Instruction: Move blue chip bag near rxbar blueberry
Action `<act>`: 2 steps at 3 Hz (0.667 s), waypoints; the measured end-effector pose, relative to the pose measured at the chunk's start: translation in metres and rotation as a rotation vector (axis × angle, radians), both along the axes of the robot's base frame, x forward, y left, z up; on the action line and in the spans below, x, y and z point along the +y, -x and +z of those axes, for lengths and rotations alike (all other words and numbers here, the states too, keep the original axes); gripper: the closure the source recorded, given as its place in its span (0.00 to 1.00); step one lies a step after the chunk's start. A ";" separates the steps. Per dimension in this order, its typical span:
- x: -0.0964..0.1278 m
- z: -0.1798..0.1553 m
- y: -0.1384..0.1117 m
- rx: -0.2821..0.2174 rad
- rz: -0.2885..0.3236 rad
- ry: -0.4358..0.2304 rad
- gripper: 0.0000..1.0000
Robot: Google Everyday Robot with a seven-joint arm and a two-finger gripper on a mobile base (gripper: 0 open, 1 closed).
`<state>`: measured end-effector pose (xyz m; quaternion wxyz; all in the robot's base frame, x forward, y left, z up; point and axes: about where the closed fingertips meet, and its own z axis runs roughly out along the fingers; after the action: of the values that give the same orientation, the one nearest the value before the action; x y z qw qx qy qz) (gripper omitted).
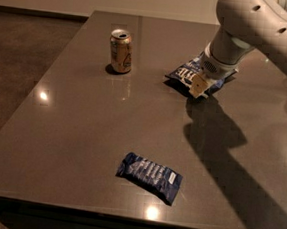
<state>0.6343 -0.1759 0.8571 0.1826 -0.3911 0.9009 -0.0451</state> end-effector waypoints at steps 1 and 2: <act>0.000 0.011 0.009 -0.012 0.012 0.007 0.85; -0.001 0.025 0.017 -0.031 0.020 0.010 1.00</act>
Offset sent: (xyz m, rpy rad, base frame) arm -0.0272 -0.0037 0.0446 -0.0127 -0.0592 0.0276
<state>0.6170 -0.1768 0.8821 0.1952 -0.4005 0.8936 -0.0539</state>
